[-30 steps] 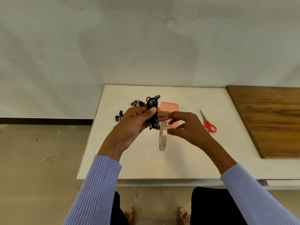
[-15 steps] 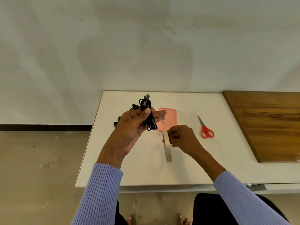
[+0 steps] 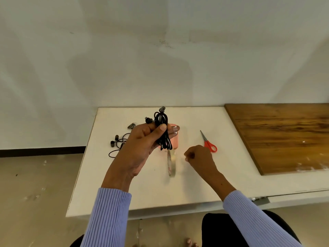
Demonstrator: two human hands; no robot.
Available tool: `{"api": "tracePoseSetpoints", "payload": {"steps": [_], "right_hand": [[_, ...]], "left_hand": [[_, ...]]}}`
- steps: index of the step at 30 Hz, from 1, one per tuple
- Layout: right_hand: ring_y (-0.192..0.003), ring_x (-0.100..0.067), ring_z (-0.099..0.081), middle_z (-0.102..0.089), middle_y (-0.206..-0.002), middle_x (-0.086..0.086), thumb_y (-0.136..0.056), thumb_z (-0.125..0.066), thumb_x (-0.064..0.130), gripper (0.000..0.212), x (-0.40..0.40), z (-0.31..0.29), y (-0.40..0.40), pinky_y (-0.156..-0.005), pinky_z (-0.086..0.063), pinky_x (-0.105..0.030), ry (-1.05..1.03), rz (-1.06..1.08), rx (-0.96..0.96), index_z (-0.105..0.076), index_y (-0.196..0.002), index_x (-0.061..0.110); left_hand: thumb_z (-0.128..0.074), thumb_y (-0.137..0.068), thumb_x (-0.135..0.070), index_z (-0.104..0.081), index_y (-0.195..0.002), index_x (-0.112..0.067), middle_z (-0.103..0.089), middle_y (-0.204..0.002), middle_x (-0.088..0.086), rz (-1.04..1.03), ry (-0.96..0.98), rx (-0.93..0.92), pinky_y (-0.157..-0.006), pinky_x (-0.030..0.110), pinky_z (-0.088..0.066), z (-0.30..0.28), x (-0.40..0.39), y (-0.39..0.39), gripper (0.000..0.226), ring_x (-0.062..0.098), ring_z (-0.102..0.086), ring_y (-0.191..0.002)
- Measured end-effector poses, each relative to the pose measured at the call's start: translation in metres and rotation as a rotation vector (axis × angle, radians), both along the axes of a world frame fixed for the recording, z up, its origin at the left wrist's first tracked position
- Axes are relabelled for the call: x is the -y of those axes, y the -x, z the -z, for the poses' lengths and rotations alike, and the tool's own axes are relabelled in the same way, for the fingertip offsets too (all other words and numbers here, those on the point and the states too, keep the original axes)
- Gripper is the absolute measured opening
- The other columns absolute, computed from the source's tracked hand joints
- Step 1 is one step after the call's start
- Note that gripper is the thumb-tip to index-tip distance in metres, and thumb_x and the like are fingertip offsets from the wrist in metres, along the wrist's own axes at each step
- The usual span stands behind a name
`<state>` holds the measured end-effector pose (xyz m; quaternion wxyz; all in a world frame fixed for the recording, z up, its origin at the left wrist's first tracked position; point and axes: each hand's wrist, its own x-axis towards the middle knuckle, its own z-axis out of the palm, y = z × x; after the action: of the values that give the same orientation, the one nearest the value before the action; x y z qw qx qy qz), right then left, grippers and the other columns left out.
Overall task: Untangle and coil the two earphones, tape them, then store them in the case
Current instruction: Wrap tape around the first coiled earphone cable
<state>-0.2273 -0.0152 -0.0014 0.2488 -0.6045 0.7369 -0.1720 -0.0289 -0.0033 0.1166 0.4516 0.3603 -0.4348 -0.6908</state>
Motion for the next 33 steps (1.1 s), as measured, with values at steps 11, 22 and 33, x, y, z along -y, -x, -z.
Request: {"api": "tracePoseSetpoints", "payload": {"steps": [11,22,33], "right_hand": [[-0.131,-0.030,-0.042,-0.019,-0.155,-0.015,-0.098,-0.043,0.026,0.054,-0.011,0.008,0.002,-0.103,-0.041,-0.036,-0.262,-0.016,-0.348,-0.027,-0.142,-0.002],[-0.096,-0.020,-0.063,-0.059,-0.117,-0.008,-0.094,-0.053,0.016,0.021,-0.028,0.001,0.002,-0.085,-0.052,-0.028,-0.039,0.005,-0.449,-0.060,-0.113,0.009],[-0.094,-0.022,-0.065,-0.067,-0.105,-0.009,-0.090,-0.056,0.011,0.019,-0.022,0.003,0.011,-0.086,-0.051,-0.026,-0.203,0.012,-0.418,-0.065,-0.106,0.008]], "left_hand": [[-0.049,-0.091,-0.011,-0.068,-0.094,-0.004,-0.071,-0.105,0.014,-0.015,0.002,0.003,-0.095,0.028,-0.049,0.004,0.004,0.004,0.021,0.025,-0.067,-0.104],[-0.048,-0.092,-0.011,-0.069,-0.094,-0.007,-0.071,-0.106,0.013,0.008,-0.008,0.021,-0.097,0.028,-0.048,0.005,0.003,0.006,0.021,0.024,-0.066,-0.106],[-0.050,-0.089,-0.013,-0.068,-0.095,-0.005,-0.071,-0.107,0.013,0.026,-0.028,0.023,-0.096,0.028,-0.048,0.007,0.004,0.003,0.021,0.024,-0.065,-0.107]]}}
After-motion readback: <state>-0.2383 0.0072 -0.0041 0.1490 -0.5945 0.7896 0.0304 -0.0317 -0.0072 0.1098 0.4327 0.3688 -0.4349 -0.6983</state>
